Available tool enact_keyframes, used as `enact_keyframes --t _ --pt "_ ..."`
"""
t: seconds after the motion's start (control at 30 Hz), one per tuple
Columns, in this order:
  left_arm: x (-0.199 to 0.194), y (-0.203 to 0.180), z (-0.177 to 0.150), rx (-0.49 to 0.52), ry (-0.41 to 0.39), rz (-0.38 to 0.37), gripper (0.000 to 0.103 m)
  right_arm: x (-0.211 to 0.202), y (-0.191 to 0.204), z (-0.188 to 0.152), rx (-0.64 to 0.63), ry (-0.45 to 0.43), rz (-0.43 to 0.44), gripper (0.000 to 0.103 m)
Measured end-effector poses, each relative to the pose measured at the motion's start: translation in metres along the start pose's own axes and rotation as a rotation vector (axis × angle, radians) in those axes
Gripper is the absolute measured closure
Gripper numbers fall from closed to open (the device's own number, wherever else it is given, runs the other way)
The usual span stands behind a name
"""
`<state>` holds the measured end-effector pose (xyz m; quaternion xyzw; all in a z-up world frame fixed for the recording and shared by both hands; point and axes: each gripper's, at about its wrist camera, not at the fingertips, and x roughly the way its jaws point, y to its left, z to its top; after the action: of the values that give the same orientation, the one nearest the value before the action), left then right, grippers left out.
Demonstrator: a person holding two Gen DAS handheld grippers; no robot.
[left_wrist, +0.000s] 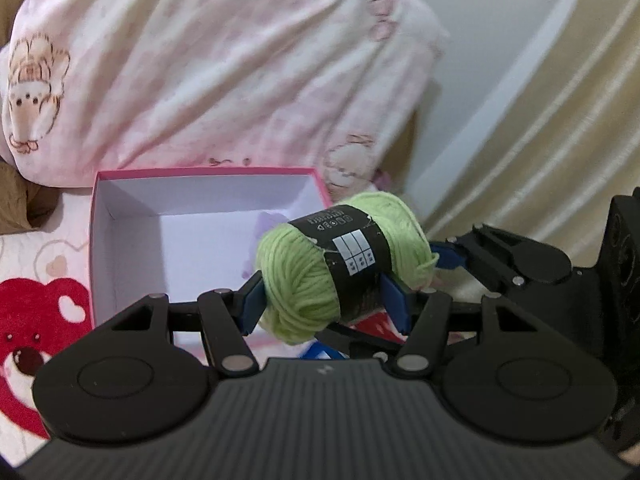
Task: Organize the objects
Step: 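Lift the green yarn ball with the left gripper into the pink box, then open the left gripper to release the yarn beside the plush, withdraw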
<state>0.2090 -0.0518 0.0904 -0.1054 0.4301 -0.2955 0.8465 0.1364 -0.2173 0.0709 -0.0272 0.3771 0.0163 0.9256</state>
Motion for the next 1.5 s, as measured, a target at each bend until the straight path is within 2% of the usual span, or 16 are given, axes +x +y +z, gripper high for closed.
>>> enact_keyframes --t 0.17,0.2,0.37,0.67,0.77,0.83,0.87,0.9,0.97,1.0,1.03,1.1,1.2,1.33,1.4,1.5 --pt "0.059 0.039 -0.003 -0.092 0.031 0.013 0.045 0.062 -0.015 -0.019 0.078 0.042 -0.001 0.016" --pt "0.067 0.046 -0.005 -0.108 0.044 0.013 0.045 0.073 -0.017 -0.021 0.130 0.064 -0.063 0.016" --pt "0.102 0.072 -0.014 -0.175 0.089 0.010 0.044 0.114 -0.028 -0.028 0.180 0.147 -0.057 0.016" --pt "0.130 0.097 -0.037 -0.267 0.138 -0.009 0.043 0.146 -0.020 -0.042 0.140 0.269 -0.074 0.016" --pt "0.137 0.098 -0.040 -0.276 0.149 0.007 0.043 0.150 -0.025 -0.040 0.148 0.296 -0.066 0.013" --pt "0.140 0.093 -0.040 -0.228 0.146 0.057 0.045 0.150 -0.030 -0.038 0.159 0.308 -0.074 0.013" --pt "0.142 0.089 -0.040 -0.187 0.149 0.106 0.043 0.147 -0.031 -0.037 0.152 0.303 -0.081 0.013" --pt "0.143 0.086 -0.041 -0.161 0.150 0.122 0.043 0.144 -0.032 -0.037 0.138 0.299 -0.073 0.013" --pt "0.145 0.083 -0.043 -0.169 0.146 0.094 0.044 0.132 -0.033 -0.038 0.124 0.276 -0.060 0.013" --pt "0.147 0.083 -0.043 -0.182 0.154 0.077 0.046 0.126 -0.035 -0.039 0.066 0.267 0.005 0.016" --pt "0.150 0.082 -0.042 -0.192 0.155 0.064 0.048 0.119 -0.036 -0.042 0.050 0.246 0.010 0.029" --pt "0.155 0.078 -0.041 -0.185 0.152 0.042 0.051 0.109 -0.037 -0.046 0.011 0.218 0.023 0.041" --pt "0.164 0.068 -0.039 -0.192 0.161 -0.014 0.054 0.105 -0.043 -0.052 0.026 0.196 0.045 0.051" --pt "0.170 0.051 -0.038 -0.135 0.145 0.069 0.050 0.107 -0.053 -0.059 0.054 0.185 0.050 0.052" --pt "0.163 0.048 -0.036 -0.132 0.133 0.097 0.051 0.104 -0.060 -0.063 0.075 0.159 0.066 0.052" --pt "0.142 0.048 -0.036 -0.135 0.119 0.146 0.045 0.088 -0.068 -0.068 0.099 0.115 0.079 0.052"
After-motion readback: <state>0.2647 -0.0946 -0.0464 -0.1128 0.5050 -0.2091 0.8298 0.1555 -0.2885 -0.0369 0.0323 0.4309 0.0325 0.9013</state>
